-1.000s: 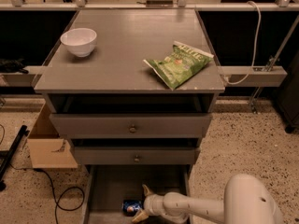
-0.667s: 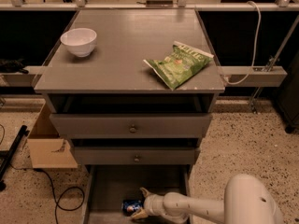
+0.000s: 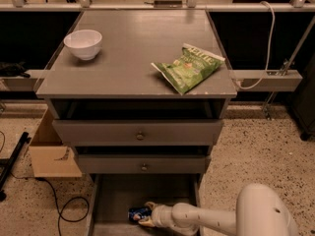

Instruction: Pick pepsi can from bottom drawer and place on counter

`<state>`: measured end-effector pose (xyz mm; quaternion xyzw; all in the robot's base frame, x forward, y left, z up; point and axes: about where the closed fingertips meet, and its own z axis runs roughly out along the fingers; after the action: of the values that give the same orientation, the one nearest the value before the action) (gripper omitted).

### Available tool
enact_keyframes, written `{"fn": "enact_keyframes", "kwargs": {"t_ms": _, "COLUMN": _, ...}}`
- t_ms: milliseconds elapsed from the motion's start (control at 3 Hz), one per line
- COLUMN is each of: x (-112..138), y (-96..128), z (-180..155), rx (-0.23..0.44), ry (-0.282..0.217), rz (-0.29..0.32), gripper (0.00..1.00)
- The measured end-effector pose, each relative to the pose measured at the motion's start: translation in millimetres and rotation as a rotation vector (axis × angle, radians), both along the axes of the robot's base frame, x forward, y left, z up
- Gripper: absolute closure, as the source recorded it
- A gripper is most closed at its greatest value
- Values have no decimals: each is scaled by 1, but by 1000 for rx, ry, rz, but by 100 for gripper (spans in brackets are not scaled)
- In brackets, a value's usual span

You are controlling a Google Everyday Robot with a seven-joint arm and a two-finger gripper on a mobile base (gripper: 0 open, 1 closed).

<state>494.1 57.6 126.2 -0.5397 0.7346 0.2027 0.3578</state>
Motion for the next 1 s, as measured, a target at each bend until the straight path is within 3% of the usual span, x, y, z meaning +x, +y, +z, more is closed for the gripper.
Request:
{"fn": "enact_keyframes", "kwargs": {"t_ms": 333, "x": 0, "y": 0, "z": 0, "rx": 0, "ry": 0, "rz": 0, "gripper": 100}}
{"fn": "enact_keyframes", "kwargs": {"t_ms": 1000, "x": 2, "y": -14, "z": 5, "rx": 15, "ry": 3, "rz": -29, "gripper": 100}}
